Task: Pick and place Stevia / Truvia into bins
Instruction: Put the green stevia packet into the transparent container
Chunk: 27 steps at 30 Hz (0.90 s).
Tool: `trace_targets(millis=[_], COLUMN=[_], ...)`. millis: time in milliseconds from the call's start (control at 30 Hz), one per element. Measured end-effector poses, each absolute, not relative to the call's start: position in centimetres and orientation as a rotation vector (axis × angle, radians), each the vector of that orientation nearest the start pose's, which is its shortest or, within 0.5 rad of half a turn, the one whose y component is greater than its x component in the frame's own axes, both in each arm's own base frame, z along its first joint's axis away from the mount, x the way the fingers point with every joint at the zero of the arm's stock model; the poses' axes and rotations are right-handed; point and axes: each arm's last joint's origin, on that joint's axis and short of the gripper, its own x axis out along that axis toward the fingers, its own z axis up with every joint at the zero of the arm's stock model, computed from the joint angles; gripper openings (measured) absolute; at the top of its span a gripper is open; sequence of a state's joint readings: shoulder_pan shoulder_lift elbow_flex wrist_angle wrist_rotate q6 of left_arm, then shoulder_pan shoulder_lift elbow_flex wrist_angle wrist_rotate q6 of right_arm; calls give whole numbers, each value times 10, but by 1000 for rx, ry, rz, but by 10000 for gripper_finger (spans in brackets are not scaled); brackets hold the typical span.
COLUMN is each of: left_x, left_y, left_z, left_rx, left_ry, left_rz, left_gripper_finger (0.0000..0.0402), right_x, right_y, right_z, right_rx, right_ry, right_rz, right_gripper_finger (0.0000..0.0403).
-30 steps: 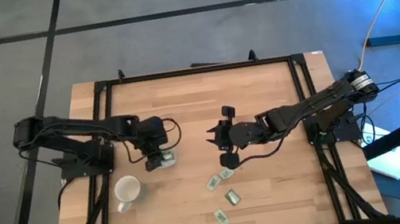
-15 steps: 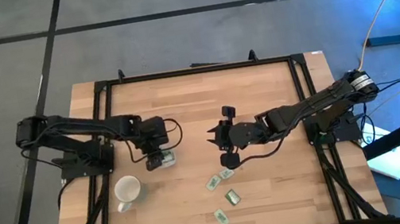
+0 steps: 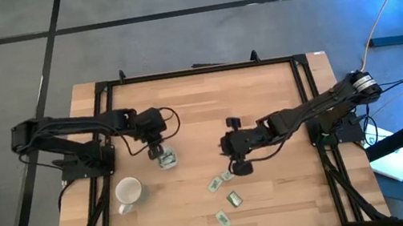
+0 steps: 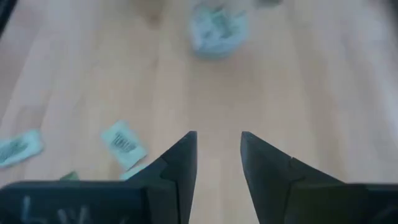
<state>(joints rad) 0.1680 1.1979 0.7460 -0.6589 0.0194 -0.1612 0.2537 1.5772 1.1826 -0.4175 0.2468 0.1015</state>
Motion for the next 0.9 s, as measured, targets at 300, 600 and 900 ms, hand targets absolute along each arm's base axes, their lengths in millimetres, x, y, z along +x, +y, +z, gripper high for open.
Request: trace_targets(millis=[300,600,900], left_x=[214,217,218], left_y=[40,41,41], left_z=[220,222,222], left_rx=[-202,-199,-176], left_ry=[980,941,933], left_rz=[239,238,226], left_gripper_finger=[74,74,72], right_x=[306,304,331], right_y=[80,101,147], right_z=[187,175,169], right_rx=[-31,-19,-224], right_ry=[749,675,838], right_rz=[10,127,97], right_gripper_finger=[127,126,126])
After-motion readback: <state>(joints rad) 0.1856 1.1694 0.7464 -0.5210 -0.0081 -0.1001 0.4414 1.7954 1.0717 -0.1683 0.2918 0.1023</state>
